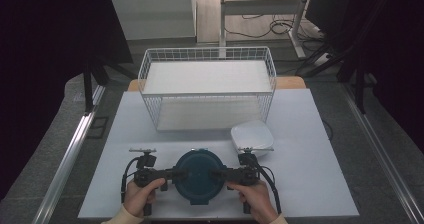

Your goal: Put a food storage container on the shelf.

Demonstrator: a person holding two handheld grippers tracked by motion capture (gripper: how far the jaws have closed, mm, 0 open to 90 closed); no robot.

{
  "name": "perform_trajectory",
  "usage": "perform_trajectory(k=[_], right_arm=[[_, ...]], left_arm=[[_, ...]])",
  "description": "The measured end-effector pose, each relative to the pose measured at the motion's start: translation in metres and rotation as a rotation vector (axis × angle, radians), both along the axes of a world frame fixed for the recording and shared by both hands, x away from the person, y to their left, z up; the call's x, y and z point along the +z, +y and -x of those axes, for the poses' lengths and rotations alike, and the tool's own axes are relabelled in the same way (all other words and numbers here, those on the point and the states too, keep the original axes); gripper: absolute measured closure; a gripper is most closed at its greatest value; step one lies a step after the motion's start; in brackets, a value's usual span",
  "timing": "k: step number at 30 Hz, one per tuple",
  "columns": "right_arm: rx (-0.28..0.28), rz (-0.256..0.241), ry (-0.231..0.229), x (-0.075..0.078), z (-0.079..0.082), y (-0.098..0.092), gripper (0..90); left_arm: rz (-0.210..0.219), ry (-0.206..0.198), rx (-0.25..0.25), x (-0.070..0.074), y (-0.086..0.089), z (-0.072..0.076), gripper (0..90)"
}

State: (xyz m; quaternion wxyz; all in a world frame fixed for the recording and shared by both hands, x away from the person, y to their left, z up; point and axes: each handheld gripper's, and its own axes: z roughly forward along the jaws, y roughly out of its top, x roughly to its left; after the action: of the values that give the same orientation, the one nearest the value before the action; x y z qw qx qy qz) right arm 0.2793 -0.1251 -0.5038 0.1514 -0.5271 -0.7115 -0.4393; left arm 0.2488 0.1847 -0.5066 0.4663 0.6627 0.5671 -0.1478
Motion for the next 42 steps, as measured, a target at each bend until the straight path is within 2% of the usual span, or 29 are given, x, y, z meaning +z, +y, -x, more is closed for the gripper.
perform_trajectory(k=[7,13,19,23,37,42], right_arm=[[0.012,0.009,-0.056,0.011,0.004,0.0,34.7],[0.023,-0.001,-0.08,0.017,0.005,0.001,34.7],[0.029,0.005,-0.098,0.022,0.007,0.001,34.8],[0.035,0.005,-0.129,0.031,0.008,0.001,34.7],[0.045,0.022,-0.189,0.05,0.003,-0.002,34.6],[0.045,0.024,-0.196,0.055,0.0,-0.004,34.6]], left_arm=[[-0.002,-0.041,0.006,0.009,0.001,0.004,40.0],[-0.009,-0.076,0.012,0.018,0.003,0.007,40.5],[-0.008,-0.09,0.011,0.023,0.003,0.009,40.6],[-0.009,-0.116,0.01,0.031,0.003,0.01,40.6],[-0.009,-0.149,-0.001,0.046,-0.001,0.004,40.5],[-0.014,-0.157,-0.009,0.05,-0.003,0.0,40.5]])
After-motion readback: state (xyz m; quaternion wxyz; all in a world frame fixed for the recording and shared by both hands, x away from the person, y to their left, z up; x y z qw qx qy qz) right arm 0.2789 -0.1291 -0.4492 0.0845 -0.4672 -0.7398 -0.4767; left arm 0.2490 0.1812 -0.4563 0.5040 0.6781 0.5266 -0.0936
